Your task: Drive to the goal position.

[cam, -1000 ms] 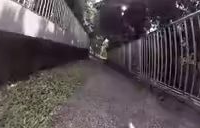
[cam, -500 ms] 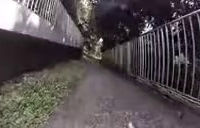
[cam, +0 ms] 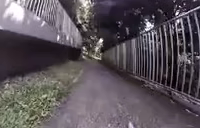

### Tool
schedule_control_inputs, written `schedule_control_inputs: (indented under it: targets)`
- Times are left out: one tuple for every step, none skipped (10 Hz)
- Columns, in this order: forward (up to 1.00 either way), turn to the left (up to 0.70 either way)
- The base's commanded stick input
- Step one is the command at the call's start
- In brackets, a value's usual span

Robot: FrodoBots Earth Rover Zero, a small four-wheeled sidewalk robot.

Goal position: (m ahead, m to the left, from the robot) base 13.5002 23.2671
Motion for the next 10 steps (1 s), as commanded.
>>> schedule_control_inputs:
  targets:
    - [1.00,0.00]
    - [1.00,0.00]
    - [1.00,0.00]
    - [1.00,0.00]
    - [1.00,0.00]
    - [1.00,0.00]
    - [1.00,0.00]
    - [1.00,0.00]
    - [1.00,0.00]
    - [1.00,0.00]
